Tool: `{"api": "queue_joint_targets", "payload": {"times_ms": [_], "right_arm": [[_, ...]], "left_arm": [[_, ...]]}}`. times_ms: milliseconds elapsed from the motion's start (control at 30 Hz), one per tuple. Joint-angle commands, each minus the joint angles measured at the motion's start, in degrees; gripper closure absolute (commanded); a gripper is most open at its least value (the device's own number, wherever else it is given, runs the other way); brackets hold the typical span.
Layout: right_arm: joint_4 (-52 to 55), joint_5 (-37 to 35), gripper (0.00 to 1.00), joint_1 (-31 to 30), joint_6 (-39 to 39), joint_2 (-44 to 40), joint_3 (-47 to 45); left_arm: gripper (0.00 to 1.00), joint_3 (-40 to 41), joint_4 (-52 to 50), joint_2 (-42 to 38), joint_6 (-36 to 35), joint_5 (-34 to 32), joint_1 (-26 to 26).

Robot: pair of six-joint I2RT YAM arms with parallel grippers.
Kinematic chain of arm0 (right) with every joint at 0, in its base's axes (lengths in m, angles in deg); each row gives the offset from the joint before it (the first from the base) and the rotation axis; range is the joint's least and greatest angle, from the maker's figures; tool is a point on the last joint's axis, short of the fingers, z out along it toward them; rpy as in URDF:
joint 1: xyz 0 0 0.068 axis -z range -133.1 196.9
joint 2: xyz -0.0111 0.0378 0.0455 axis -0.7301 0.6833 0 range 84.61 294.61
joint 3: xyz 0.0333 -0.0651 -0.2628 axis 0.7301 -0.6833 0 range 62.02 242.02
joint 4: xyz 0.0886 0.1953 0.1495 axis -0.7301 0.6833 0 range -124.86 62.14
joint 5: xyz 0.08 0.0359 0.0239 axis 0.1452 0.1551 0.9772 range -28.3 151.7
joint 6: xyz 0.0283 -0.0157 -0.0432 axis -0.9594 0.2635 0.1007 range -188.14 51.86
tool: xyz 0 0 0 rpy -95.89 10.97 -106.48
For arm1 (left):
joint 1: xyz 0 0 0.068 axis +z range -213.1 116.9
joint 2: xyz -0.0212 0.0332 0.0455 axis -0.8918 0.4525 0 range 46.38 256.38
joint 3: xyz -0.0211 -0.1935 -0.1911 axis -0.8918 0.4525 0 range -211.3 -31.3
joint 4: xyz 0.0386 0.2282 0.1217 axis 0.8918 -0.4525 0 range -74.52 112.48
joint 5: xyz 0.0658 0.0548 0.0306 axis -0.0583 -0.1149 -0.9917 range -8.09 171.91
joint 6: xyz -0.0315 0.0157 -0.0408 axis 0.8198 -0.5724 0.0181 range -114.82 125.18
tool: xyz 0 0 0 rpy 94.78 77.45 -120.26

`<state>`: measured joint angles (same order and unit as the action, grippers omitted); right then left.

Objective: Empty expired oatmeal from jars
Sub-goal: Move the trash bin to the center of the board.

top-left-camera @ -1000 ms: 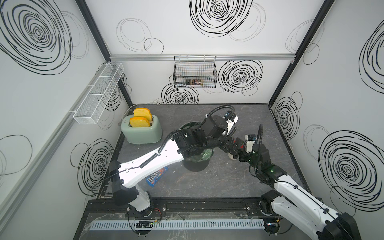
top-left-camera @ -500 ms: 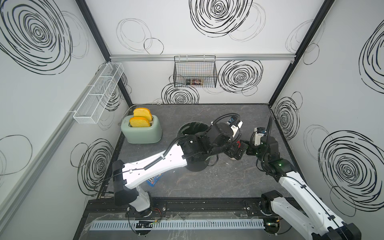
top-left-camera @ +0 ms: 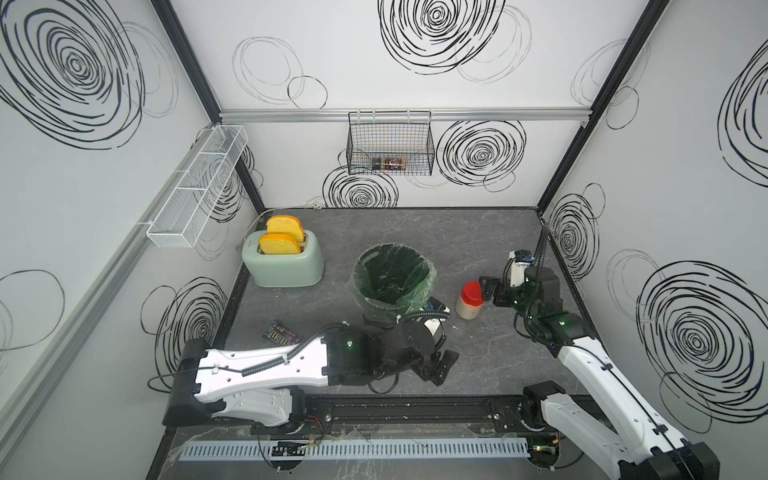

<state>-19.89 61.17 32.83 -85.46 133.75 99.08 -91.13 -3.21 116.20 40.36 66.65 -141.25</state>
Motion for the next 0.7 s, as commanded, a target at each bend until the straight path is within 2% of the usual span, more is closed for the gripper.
{"api": "queue_joint_targets", "payload": {"times_ms": [0, 300, 533, 667], "right_arm": [[0.95, 1.3, 0.02, 0.44, 0.48, 0.34, 2.08], [1.26, 1.49, 0.02, 0.6, 1.24, 1.37, 4.07], [0.89, 1.37, 0.02, 0.84, 1.33, 1.13, 3.72], [0.63, 1.5, 0.02, 0.97, 1.72, 1.26, 3.57]], "left_arm": [[0.04, 4.27, 2.32, -2.45, 6.46, -4.02, 0.19], [0.04, 13.62, 4.78, -4.25, 3.65, -5.52, 7.93], [0.04, 17.93, 12.33, -4.09, -2.6, -10.87, 9.48], [0.04, 18.51, 15.33, -2.27, -5.85, -10.77, 11.41]]}}
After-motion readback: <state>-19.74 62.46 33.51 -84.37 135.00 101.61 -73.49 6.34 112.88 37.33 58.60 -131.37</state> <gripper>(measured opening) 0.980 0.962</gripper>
